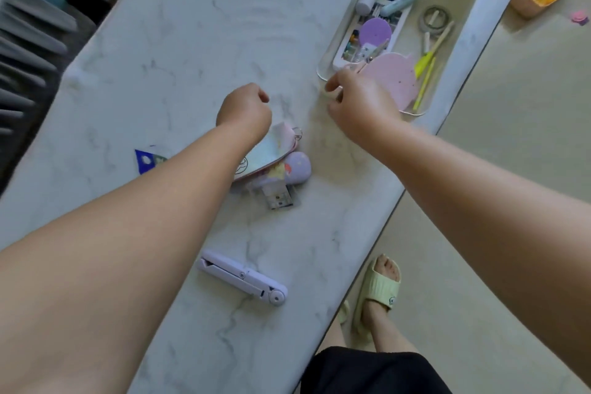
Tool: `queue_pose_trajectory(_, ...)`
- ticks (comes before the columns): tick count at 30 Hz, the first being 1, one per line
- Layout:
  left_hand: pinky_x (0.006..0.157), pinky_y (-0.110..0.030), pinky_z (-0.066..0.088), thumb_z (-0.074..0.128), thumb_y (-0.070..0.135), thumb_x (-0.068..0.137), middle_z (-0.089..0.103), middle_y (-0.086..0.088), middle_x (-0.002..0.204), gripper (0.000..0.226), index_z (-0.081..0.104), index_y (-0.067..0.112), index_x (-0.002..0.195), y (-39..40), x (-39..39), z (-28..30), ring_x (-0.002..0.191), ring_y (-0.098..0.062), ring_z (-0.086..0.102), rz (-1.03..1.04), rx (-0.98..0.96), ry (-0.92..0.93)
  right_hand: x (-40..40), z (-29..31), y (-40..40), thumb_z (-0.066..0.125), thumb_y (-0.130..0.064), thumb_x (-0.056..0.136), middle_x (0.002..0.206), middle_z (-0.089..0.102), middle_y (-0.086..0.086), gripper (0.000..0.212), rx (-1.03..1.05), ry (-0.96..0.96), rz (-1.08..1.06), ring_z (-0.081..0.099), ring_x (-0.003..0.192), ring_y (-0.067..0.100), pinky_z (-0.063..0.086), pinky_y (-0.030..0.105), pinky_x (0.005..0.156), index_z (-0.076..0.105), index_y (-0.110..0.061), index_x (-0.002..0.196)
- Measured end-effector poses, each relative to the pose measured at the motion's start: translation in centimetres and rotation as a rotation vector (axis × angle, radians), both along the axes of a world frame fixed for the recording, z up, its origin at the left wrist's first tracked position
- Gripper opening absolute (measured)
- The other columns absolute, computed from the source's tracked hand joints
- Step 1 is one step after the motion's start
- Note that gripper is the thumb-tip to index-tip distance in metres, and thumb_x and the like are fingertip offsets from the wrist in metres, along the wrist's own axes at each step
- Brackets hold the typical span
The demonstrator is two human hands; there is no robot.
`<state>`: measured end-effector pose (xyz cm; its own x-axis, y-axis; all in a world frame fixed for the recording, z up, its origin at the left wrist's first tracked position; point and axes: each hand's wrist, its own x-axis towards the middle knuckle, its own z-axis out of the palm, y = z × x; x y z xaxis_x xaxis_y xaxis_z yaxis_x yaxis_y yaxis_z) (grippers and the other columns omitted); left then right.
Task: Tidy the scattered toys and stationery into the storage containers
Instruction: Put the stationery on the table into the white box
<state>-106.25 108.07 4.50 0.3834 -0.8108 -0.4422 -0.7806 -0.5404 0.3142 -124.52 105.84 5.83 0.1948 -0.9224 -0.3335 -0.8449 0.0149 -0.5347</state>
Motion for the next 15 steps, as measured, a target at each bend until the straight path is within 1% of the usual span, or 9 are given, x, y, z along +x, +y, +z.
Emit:
queue_pose_trajectory(2,0.093,-0.033,0.046,0.055,0.023,0.089,0.059,-0.006,0.129,0.036,0.058,0.022,0.125,1.5,2.0,-0.9,0.117,-0.028,0.054,-0.045,0.099,-0.015,1.6,-0.7,1.2,0.052,-0.018,0.087,0.111,0.065,0.005,0.031,0.056,0.02,0.102,0.059,0.105,0.028,0.046,0.031,0.078,0.059,-0.024,0.117)
queue_pose_trajectory(4,0.102,-0.038,0.043,0.064,0.036,0.086,0.052,-0.009,0.137,0.052,0.05,0.022,0.135,2.7,3.3,-2.3,0.128,-0.03,0.047,-0.095,0.183,-0.033,2.7,-2.0,2.3,0.056,-0.022,0.087,0.114,0.064,0.004,0.031,0.147,0.053,0.189,0.058,0.108,0.026,0.046,0.03,0.081,0.059,-0.024,0.117)
queue_pose_trajectory(6,0.105,-0.041,0.041,0.07,0.042,0.081,0.047,-0.01,0.143,0.069,0.043,0.021,0.141,3.5,3.8,-3.5,0.132,-0.031,0.043,-0.142,0.242,-0.02,3.2,-3.6,3.6,0.058,-0.025,0.087,0.121,0.06,0.006,0.036,0.251,0.1,0.238,0.057,0.111,0.027,0.045,0.03,0.083,0.057,-0.024,0.123)
queue_pose_trajectory(8,0.105,-0.041,0.041,0.075,0.045,0.076,0.047,-0.01,0.144,0.077,0.042,0.02,0.141,3.9,4.1,-4.6,0.131,-0.031,0.045,-0.179,0.269,-0.005,3.7,-4.9,4.6,0.059,-0.027,0.088,0.126,0.054,0.01,0.042,0.306,0.152,0.263,0.056,0.113,0.03,0.045,0.033,0.087,0.052,-0.023,0.13)
queue_pose_trajectory(9,0.105,-0.041,0.041,0.076,0.046,0.075,0.047,-0.01,0.144,0.078,0.042,0.02,0.141,4.0,4.2,-5.0,0.13,-0.031,0.045,-0.193,0.274,-0.005,4.0,-5.5,5.1,0.059,-0.026,0.089,0.127,0.051,0.012,0.044,0.323,0.17,0.273,0.056,0.112,0.031,0.045,0.032,0.087,0.05,-0.022,0.132)
queue_pose_trajectory(11,0.105,-0.041,0.041,0.077,0.047,0.073,0.046,-0.009,0.143,0.079,0.043,0.02,0.139,4.0,4.5,-5.7,0.13,-0.031,0.046,-0.192,0.276,0.004,4.6,-6.3,5.7,0.061,-0.027,0.088,0.126,0.047,0.014,0.048,0.349,0.182,0.281,0.057,0.106,0.034,0.042,0.03,0.081,0.048,-0.021,0.134)
queue_pose_trajectory(13,0.103,-0.039,0.042,0.078,0.046,0.072,0.047,-0.008,0.141,0.077,0.045,0.02,0.137,4.0,4.7,-5.9,0.127,-0.029,0.048,-0.161,0.277,0.043,5.0,-6.5,5.9,0.067,-0.032,0.084,0.126,0.043,0.014,0.056,0.356,0.173,0.27,0.058,0.101,0.034,0.039,0.028,0.077,0.046,-0.021,0.135)
queue_pose_trajectory(15,0.095,-0.035,0.044,0.079,0.044,0.072,0.053,-0.005,0.135,0.071,0.049,0.019,0.132,3.9,5.2,-6.1,0.121,-0.027,0.052,-0.13,0.256,0.084,5.5,-6.9,6.1,0.074,-0.035,0.078,0.126,0.041,0.013,0.066,0.384,0.154,0.238,0.059,0.099,0.034,0.039,0.028,0.076,0.045,-0.019,0.135)
